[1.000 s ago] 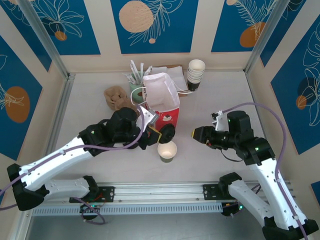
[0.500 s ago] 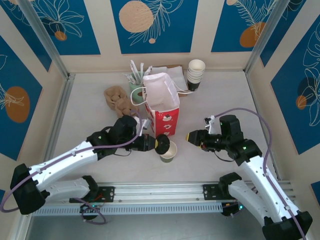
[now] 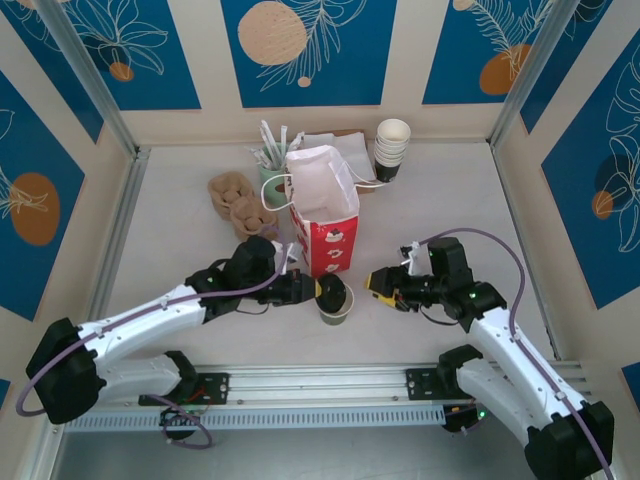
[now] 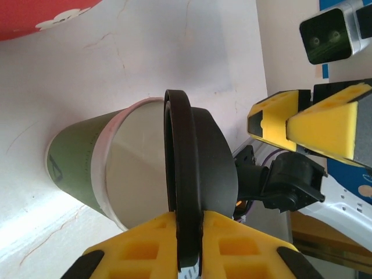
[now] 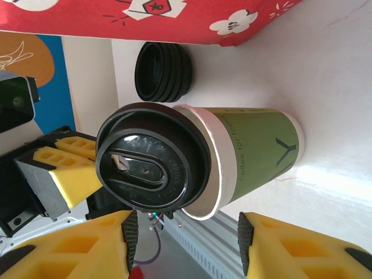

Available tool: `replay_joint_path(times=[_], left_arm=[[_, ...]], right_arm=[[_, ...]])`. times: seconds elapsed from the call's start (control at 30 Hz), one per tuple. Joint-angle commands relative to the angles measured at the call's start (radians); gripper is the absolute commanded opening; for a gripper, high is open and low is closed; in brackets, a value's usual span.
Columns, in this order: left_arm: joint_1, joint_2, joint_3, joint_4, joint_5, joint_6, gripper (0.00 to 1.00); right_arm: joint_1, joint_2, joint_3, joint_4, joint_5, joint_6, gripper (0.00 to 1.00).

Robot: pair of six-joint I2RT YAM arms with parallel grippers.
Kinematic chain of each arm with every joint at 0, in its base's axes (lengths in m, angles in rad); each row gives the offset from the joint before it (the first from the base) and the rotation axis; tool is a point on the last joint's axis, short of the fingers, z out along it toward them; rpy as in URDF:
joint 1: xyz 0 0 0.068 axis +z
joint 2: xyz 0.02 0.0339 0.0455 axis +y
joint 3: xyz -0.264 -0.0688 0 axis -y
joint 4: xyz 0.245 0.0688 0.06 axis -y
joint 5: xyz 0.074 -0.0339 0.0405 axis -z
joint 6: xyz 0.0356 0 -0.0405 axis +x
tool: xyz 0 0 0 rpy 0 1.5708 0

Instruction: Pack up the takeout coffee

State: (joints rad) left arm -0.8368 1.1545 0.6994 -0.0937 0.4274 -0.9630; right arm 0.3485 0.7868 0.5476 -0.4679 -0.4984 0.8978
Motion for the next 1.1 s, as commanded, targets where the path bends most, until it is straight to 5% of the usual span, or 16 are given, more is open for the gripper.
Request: replay_joint_path(times=[0.0,0.33,1.07], left_arm=[[0.017,0.013,-0.017,0.055,0.046,-0.031,0.15],[0.031,0.019,-0.03,0.052,0.063,-0.019,0.24],[0.042,0.036,-0.077,0.077,0.065,-0.016,0.25]], right_arm=[[0.018,0.026,-0.008,0.041,-0.025,0.015,0.51],[0.063,0.103,-0.007,0.093,-0.01,0.03,0.53],[0.101,0.157,-0.006,0.135,-0.001,0.045,0.56]])
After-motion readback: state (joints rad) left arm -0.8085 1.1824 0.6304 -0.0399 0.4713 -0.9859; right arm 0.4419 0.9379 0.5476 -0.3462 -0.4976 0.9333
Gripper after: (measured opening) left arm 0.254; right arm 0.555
